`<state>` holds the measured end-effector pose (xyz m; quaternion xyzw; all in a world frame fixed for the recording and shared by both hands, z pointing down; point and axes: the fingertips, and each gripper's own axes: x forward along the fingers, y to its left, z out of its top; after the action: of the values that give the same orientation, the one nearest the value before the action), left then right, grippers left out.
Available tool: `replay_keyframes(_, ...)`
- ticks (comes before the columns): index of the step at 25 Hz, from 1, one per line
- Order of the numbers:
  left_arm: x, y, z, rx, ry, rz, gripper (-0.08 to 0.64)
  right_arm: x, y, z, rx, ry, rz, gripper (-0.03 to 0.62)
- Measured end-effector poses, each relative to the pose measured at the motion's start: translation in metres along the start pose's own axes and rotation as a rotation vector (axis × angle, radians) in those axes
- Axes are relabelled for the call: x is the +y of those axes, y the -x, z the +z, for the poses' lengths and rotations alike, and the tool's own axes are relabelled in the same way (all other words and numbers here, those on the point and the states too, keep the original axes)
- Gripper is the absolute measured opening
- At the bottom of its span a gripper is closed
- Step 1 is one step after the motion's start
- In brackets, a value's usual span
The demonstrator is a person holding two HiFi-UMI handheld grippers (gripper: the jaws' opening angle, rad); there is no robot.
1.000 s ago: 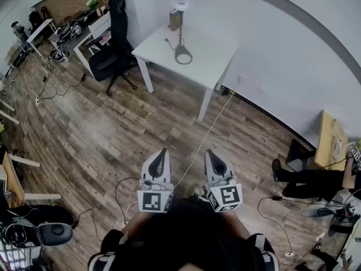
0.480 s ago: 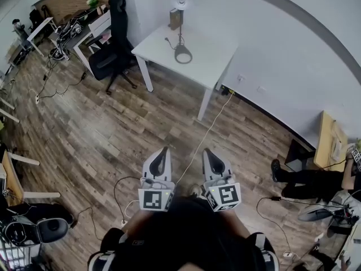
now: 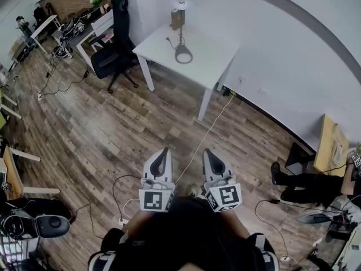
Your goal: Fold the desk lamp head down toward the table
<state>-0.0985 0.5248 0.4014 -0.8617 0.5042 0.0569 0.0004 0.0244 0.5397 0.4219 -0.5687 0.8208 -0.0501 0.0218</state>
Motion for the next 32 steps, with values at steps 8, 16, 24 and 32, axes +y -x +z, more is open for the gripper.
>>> replay_keyframes(8,-0.029,-0.006,-0.009,0.024,-0.058,0.05,0.023,-0.032,0.016,-0.005,0.0,-0.018,0.045,0.013)
replay_keyframes(16,-0.042,-0.013,-0.015,0.039,-0.052,0.111,0.023,-0.055,0.016,-0.012,0.011,-0.03,0.077,0.014)
replay_keyframes(24,-0.03,-0.053,-0.019,-0.012,-0.005,0.125,0.024,-0.08,-0.014,-0.013,0.005,-0.011,0.05,0.013)
replay_keyframes(32,0.017,-0.116,-0.033,-0.002,0.013,0.106,0.152,-0.109,-0.078,-0.01,0.009,-0.011,0.022,0.149)
